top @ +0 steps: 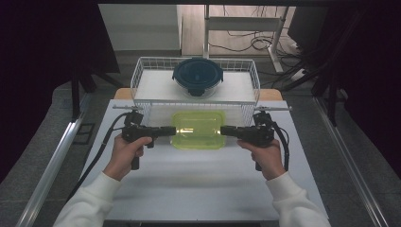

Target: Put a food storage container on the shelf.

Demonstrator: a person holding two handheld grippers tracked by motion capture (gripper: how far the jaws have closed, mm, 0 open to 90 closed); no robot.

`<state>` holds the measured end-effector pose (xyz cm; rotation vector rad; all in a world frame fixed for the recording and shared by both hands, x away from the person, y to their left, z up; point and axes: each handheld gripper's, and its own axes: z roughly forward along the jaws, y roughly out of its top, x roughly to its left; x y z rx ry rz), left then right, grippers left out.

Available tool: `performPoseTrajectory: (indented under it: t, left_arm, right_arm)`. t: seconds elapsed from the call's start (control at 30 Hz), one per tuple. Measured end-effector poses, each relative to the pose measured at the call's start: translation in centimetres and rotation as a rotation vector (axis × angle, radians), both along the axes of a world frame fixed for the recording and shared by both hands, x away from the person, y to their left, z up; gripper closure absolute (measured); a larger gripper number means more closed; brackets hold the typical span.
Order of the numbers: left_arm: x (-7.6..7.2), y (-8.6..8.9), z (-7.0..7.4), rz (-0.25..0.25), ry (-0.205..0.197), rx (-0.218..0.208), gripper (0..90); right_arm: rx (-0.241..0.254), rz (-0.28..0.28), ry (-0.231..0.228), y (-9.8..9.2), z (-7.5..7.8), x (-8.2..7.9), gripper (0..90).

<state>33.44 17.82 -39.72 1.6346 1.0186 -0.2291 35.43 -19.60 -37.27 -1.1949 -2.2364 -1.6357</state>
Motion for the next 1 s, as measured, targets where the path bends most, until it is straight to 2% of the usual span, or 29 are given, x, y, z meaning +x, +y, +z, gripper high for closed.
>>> performPoseTrajectory:
  t: [0.47, 0.7, 1.0]
  left_arm:
    - [0.3, 0.1, 2.3, -0.001, -0.03, -0.013, 81.5]
    - [0.6, 0.2, 4.1, -0.002, -0.047, -0.014, 81.5]
    - [1.7, 0.6, 6.6, 0.005, -0.07, -0.018, 81.5]
  right_arm:
    - [0.006, 0.002, -0.045, 0.0, 2.6, 0.0, 80.1]
    - [0.002, 0.003, -0.079, 0.1, 4.7, 0.0, 80.2]
    - [0.017, 0.001, -0.092, 0.4, 6.9, 0.7, 80.2]
